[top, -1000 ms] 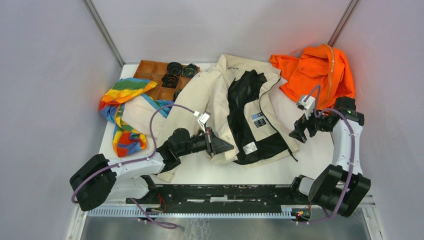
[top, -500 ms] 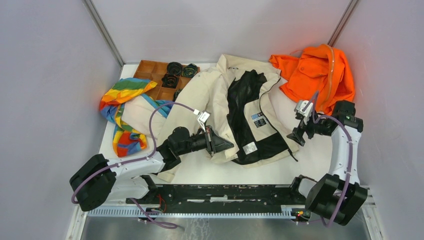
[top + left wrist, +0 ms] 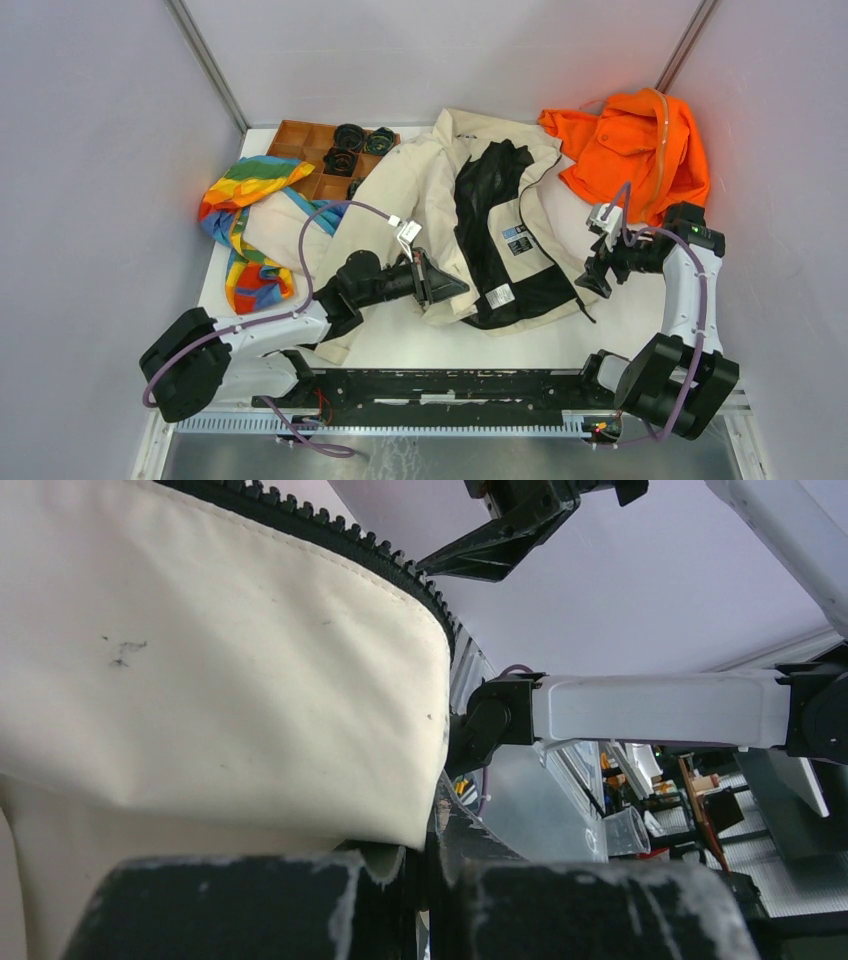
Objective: Zip up the jacket
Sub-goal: Pick up the jacket from the center of the board.
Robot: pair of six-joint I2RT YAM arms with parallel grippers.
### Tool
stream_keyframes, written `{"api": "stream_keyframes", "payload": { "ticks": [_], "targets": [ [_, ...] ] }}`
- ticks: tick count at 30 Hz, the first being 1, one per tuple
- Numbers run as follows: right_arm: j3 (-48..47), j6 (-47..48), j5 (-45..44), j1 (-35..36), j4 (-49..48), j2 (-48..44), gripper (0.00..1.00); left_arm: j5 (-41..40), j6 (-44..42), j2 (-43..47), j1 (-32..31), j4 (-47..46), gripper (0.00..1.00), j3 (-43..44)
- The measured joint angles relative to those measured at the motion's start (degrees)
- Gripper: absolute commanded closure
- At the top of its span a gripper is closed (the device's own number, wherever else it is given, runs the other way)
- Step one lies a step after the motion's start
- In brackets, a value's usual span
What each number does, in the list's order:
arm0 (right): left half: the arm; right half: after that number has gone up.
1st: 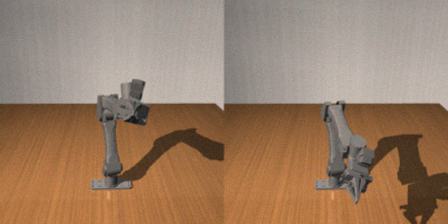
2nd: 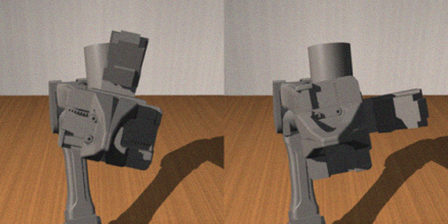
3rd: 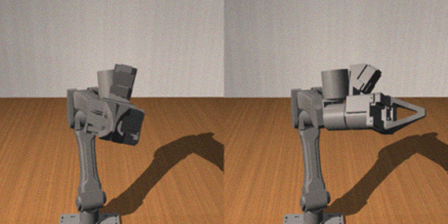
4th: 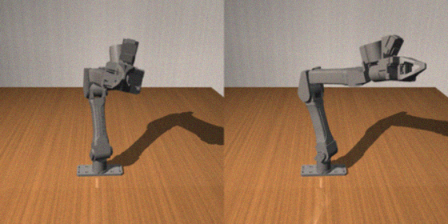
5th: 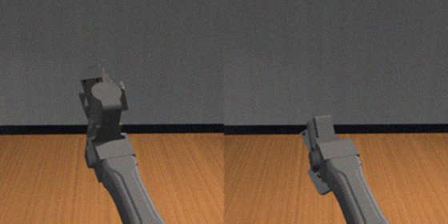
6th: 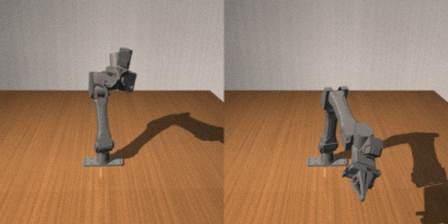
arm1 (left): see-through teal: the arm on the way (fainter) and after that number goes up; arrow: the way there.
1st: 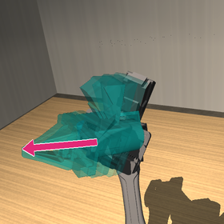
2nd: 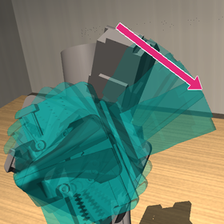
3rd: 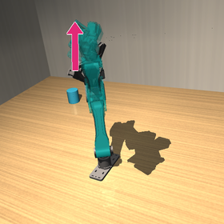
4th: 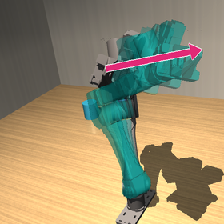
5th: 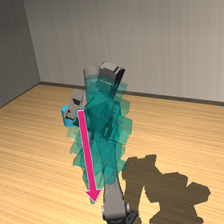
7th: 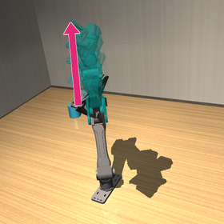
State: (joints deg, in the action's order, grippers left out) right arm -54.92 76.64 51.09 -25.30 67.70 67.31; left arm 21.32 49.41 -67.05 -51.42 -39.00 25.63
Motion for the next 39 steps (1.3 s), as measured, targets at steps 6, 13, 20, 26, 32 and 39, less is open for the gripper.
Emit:
{"api": "stream_keyframes", "payload": {
  "ticks": [6,13,20,26,32,39],
  "targets": [
    [0.0,-3.8,-2.1,0.0,-1.6,-0.1,0.06,0.3,-1.5,-1.4,0.3,0.3,0.98,2.2],
    [0.0,-9.4,-5.3,0.0,-3.2,-0.1,0.11,1.6,-2.7,-2.6,0.6,0.7,0.98,2.4],
    [-0.8,-14.4,-9.7,0.0,-3.1,2.0,0.21,2.2,-4.2,-2.6,0.9,1.9,0.98,2.6],
    [-0.8,-18.5,-13.3,0.0,-4.0,4.0,0.29,3.0,-6.5,-2.5,0.9,5.3,0.98,3.8],
    [-1.0,-20.5,-14.4,0.5,-4.2,7.7,0.29,3.4,-7.0,-3.0,1.0,5.3,0.98,4.8],
    [1.0,-21.8,-15.9,1.0,-6.6,10.6,0.31,4.5,-7.1,-3.8,1.1,4.7,0.98,4.8]
  ]
}}
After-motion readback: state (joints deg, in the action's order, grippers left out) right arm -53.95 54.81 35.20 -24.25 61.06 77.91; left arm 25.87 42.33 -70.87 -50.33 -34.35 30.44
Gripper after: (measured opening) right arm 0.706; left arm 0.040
